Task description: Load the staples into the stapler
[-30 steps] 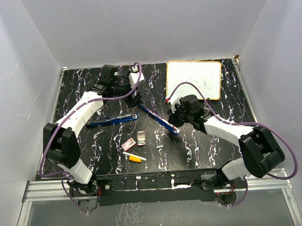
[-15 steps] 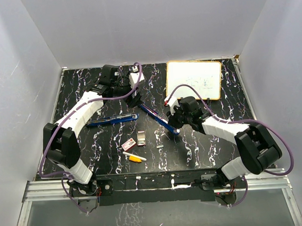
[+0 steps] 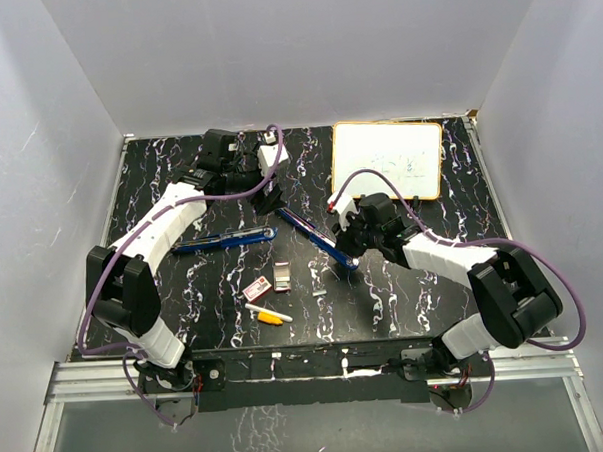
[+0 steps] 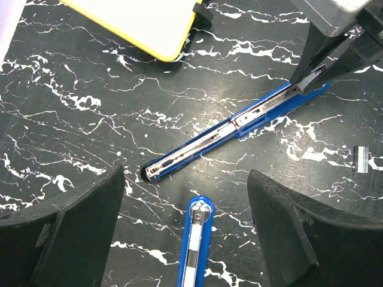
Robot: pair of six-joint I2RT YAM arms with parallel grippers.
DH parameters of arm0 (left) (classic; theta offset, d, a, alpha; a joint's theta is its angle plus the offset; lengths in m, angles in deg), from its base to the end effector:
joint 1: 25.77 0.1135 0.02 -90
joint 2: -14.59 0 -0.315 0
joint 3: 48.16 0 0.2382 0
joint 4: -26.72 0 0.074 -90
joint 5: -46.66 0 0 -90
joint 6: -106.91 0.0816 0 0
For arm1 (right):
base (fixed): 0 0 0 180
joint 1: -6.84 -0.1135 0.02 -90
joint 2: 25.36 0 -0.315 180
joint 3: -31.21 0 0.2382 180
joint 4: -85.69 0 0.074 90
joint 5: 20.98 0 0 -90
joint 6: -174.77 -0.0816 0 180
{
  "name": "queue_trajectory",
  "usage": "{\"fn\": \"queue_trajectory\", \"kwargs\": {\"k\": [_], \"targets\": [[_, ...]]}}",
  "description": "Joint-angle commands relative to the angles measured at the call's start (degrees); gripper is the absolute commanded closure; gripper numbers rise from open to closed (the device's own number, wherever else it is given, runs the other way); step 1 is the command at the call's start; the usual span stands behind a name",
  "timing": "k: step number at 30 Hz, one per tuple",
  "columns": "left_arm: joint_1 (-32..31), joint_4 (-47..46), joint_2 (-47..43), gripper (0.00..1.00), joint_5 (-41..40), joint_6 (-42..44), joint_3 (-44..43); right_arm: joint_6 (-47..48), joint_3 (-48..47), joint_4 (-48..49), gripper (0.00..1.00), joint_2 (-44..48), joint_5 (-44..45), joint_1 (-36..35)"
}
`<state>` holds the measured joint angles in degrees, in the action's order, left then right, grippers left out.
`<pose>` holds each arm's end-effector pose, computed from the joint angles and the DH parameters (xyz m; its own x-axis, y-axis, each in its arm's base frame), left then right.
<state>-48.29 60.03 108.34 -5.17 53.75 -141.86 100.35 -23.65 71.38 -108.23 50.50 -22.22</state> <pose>0.3448 -0.1976 0.3516 0.0599 0.4855 -0.8722 0.9271 0.2967 0.2288 0.2524 0.1699 0.2123 -0.3880 -0.5070 -0.7697 -0.7995 0.6007 0.0074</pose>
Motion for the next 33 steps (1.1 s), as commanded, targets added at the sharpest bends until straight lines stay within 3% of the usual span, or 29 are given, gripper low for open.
{"fn": "queue_trajectory", "kwargs": {"k": [1,17,23,33], "targets": [[-0.1,-0.3,-3.3,0.18,1.7,-0.2,-0.2,0.9,-0.1,3.1,0.91,0.4,0.3,-0.3],[-0.1,-0.2,-2.9,0.18,1.4,0.1,0.1,1.0,-0.5,2.8,0.91,3.1,1.0,-0.2],[-0.1,0.7,-3.0,0.11,1.2,0.7,-0.4,1.1,-0.5,2.8,0.91,3.7,1.0,-0.1],[-0.1,0.8,-2.9,0.08,1.0,-0.3,-1.2,1.5,-0.7,2.3,0.91,1.8,0.6,-0.1]]}}
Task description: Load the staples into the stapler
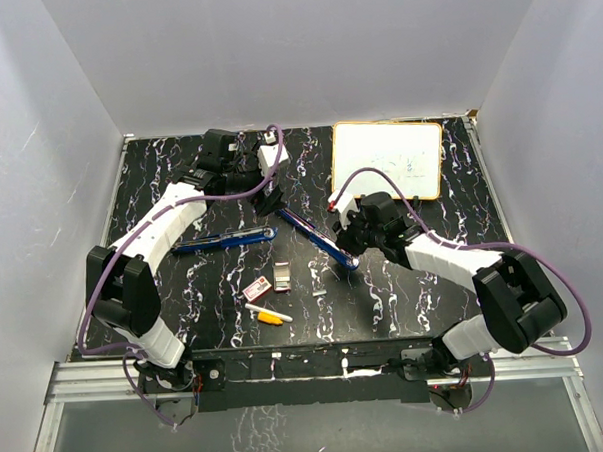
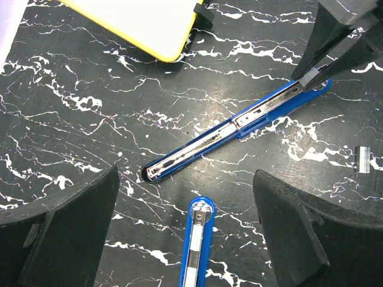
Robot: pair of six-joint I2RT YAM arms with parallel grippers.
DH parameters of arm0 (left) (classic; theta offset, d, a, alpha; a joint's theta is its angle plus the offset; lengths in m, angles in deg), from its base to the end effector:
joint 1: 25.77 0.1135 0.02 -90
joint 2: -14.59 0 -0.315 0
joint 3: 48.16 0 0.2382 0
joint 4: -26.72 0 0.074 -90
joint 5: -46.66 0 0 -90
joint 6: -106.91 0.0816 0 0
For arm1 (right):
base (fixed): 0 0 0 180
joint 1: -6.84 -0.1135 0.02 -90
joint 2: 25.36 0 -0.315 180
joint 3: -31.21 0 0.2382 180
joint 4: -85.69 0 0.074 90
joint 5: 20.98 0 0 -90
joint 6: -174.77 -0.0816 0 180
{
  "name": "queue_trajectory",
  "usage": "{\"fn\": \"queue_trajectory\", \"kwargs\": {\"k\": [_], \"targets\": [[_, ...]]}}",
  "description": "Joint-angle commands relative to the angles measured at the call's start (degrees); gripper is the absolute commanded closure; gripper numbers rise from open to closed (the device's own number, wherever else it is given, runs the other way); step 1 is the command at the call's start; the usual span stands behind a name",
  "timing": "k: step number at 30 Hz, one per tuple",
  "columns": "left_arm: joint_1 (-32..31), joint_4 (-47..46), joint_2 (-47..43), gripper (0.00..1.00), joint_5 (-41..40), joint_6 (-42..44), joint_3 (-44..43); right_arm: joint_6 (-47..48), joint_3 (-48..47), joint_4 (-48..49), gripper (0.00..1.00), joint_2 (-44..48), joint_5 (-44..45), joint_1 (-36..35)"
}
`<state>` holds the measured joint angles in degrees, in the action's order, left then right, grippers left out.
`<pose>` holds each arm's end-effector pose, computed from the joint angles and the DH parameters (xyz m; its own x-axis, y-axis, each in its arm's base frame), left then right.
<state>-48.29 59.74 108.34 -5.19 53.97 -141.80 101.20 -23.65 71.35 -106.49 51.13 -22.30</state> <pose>0.3451 -0.1977 0.3519 0.0666 0.4854 -0.8717 0.9259 0.2954 0.2353 0.2500 0.1681 0.2206 -0.3566 -0.5070 -0.7847 -0.8007 0.5987 -0.0229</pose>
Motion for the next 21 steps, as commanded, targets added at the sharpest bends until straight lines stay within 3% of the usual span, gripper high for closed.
{"fn": "queue_trajectory", "kwargs": {"k": [1,21], "targets": [[-0.1,1.2,-2.8,0.07,0.9,-0.6,-1.5,0.7,-0.8,2.1,0.91,-0.4,-0.1,0.0],[-0.1,0.6,-3.1,0.03,-0.7,-1.4,-1.5,2.0,-0.3,2.0,0.91,-1.5,0.0,0.0]]}}
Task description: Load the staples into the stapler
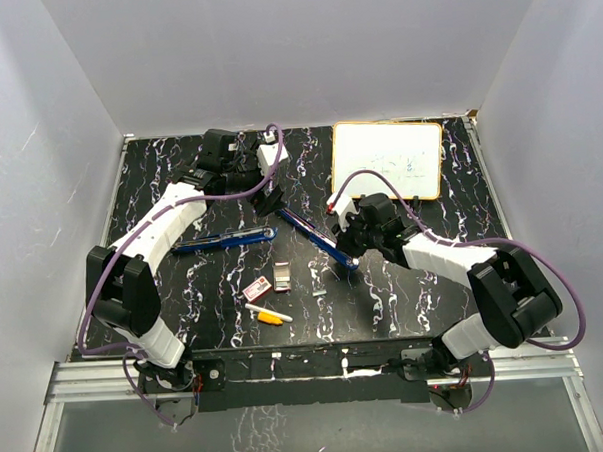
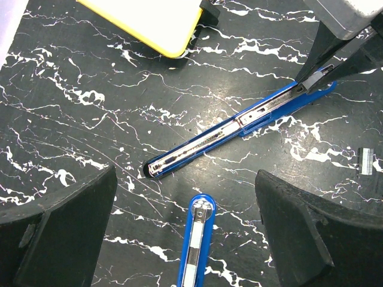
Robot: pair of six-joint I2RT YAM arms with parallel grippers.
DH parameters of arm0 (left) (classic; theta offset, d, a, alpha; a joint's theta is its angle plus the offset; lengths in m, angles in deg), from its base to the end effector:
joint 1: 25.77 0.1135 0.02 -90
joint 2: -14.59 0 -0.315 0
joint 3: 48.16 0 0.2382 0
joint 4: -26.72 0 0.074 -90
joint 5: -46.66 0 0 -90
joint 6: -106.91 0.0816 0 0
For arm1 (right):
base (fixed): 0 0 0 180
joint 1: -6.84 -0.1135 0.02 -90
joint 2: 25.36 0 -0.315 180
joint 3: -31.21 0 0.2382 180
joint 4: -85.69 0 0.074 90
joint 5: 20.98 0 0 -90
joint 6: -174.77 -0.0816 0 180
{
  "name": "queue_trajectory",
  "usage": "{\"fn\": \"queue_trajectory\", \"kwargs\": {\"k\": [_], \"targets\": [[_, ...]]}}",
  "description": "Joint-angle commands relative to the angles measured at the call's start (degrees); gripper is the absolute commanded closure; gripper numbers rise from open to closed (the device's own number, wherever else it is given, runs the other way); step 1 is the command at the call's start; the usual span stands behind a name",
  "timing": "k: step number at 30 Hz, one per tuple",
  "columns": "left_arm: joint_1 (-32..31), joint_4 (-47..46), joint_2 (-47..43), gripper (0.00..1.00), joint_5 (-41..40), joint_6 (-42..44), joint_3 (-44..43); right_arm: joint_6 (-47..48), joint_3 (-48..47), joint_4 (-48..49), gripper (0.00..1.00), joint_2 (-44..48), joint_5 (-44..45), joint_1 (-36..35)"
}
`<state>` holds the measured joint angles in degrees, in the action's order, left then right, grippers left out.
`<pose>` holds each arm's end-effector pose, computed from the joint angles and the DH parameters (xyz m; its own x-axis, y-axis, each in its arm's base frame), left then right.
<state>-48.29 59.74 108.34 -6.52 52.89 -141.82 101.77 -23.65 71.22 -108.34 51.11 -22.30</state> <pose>0.3466 -0.1967 0.3513 0.0442 0.4908 -0.8702 0.9198 0.3199 0.2272 0.2526 0.1696 0.2112 -0.3720 -0.5259 -0.7649 -0.8050 0.5930 -0.0162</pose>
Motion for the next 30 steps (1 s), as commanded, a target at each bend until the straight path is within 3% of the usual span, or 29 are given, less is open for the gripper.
{"fn": "queue_trajectory", "kwargs": {"k": [1,30], "targets": [[-0.1,0.6,-3.0,0.03,0.7,-0.3,-1.5,1.6,-0.1,2.5,0.91,0.5,0.1,0.0],[-0.1,0.3,-2.9,0.03,1.6,-0.2,-1.6,-1.1,3.5,5.4,0.91,4.0,-0.1,1.4]]}}
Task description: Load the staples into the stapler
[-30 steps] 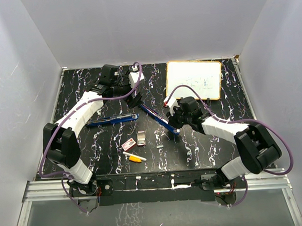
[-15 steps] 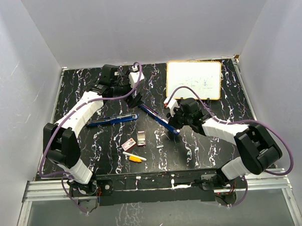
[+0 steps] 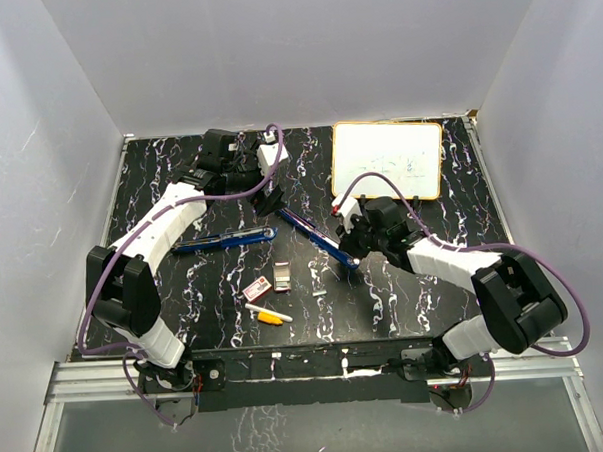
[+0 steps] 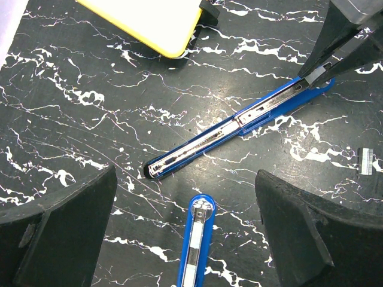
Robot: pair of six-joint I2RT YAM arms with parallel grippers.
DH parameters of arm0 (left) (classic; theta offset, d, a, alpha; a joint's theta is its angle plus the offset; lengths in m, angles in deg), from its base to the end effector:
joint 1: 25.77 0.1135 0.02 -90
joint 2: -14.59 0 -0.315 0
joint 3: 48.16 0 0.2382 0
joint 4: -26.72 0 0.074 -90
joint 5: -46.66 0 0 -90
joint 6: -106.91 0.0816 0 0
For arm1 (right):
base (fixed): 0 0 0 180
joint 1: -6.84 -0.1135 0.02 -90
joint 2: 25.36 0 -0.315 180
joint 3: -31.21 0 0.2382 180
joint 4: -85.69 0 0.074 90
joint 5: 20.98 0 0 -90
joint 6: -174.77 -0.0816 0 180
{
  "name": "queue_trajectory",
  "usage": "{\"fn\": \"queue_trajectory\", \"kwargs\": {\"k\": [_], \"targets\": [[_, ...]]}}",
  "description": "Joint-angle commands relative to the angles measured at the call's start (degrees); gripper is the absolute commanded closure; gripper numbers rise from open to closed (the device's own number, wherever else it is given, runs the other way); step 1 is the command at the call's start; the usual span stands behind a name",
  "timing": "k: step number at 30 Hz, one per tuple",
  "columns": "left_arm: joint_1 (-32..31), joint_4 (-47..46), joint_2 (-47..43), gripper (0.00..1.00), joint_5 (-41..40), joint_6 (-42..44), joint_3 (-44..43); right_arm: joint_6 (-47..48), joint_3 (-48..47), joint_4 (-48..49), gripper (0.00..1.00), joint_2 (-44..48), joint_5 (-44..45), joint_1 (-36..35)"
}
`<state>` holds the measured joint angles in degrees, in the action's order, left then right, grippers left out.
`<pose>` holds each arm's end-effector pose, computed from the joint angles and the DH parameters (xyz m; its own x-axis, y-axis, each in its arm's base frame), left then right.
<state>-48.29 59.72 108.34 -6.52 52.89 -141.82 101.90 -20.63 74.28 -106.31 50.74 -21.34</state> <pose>0.3466 -0.1967 0.3514 0.0445 0.4907 -0.8702 0.9197 0.3199 0.2274 0.2468 0.1613 0.2103 -0.3533 -0.5066 -0.7865 -0.7981 0.6019 -0.0292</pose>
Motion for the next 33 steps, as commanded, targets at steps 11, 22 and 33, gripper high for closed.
{"fn": "queue_trajectory", "kwargs": {"k": [11,22,33], "targets": [[-0.1,0.3,-2.9,0.03,2.1,-0.3,-1.8,-2.1,1.6,4.6,0.91,0.7,0.2,0.5],[-0.1,0.3,-3.0,0.03,2.4,-0.3,-1.9,-2.5,1.2,5.9,0.90,0.1,-0.6,0.5],[-0.1,0.4,-2.8,0.03,2.7,-0.7,-2.4,-2.1,-0.4,5.3,0.89,-2.1,-1.4,0.4]]}}
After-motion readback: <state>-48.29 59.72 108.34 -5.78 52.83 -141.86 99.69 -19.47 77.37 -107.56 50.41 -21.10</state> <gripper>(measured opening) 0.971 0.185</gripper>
